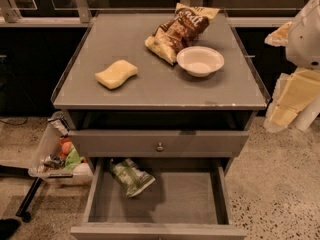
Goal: Pick green jalapeno chip bag from middle drawer and place on counter
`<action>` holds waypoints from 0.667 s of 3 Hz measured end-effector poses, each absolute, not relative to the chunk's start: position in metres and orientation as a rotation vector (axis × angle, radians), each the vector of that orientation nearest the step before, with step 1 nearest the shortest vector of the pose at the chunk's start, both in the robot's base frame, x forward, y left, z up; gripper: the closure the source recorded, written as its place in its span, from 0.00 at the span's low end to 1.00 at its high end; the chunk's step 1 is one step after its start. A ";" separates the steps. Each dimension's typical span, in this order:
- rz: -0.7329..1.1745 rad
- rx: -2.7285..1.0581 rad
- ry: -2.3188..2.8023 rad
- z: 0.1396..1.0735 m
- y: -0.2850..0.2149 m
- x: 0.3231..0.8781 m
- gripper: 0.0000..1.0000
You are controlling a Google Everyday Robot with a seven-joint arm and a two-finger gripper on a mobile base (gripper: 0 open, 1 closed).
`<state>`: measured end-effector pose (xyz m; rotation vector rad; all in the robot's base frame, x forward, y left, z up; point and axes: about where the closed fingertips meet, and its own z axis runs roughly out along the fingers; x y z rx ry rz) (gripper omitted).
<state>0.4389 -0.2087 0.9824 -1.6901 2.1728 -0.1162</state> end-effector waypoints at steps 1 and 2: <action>0.066 -1.605 2.145 0.926 -0.190 0.436 0.00; 0.413 -1.481 2.138 0.834 -0.137 0.427 0.00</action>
Offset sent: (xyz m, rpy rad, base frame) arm 0.0752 0.1749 -0.2640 0.9706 -0.0358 -0.1760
